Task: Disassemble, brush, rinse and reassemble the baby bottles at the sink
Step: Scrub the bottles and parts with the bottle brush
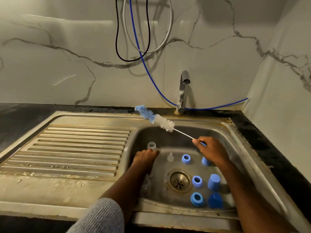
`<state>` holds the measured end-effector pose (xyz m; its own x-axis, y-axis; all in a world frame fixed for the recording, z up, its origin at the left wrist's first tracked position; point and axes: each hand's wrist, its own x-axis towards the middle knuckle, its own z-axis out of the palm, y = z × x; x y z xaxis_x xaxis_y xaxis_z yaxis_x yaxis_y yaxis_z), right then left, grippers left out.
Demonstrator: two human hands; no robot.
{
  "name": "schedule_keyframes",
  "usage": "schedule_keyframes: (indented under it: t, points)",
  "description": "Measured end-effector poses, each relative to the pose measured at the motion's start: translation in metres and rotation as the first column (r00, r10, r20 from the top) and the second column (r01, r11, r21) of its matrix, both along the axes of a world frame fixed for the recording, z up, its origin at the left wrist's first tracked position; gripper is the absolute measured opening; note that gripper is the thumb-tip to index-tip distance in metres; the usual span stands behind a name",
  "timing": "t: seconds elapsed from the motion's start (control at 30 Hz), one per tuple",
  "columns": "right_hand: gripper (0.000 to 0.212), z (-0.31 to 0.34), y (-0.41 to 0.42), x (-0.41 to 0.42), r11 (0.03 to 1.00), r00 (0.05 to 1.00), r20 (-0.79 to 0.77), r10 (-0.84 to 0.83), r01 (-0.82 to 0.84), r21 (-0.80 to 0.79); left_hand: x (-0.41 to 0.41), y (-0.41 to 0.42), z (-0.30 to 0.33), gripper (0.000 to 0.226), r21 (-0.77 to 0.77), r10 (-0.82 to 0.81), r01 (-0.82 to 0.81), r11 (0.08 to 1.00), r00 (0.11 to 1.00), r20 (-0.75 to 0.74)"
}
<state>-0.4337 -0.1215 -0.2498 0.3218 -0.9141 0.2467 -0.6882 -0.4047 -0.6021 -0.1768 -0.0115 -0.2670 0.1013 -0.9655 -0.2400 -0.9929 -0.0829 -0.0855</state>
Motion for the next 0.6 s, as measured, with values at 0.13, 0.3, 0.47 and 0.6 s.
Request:
schedule_keyframes:
  t: [0.13, 0.3, 0.47, 0.6]
  points:
    - [0.041, 0.001, 0.001, -0.001, 1.000, 1.000, -0.004, 0.008, -0.008, 0.028, 0.001, -0.003, -0.002, 0.091, -0.048, 0.000, 0.001, 0.999, 1.000, 0.014]
    - [0.043, 0.003, -0.003, -0.003, 0.999, 1.000, 0.030, -0.006, 0.005, 0.044, 0.001, -0.002, 0.007, 0.090, -0.219, -0.055, 0.051, 0.974, 0.998, -0.013]
    - [0.043, 0.003, -0.009, -0.003, 0.999, 1.000, 0.029, -0.012, 0.011, 0.042, -0.030, -0.009, 0.011, 0.048, -0.068, -0.411, 0.425, 0.903, 0.899, 0.152]
    - [0.042, 0.002, -0.011, -0.002, 0.999, 1.000, 0.025, 0.000, -0.001, 0.040, -0.051, -0.024, 0.005, 0.046, 0.155, -0.524, 0.501, 0.851, 0.824, 0.213]
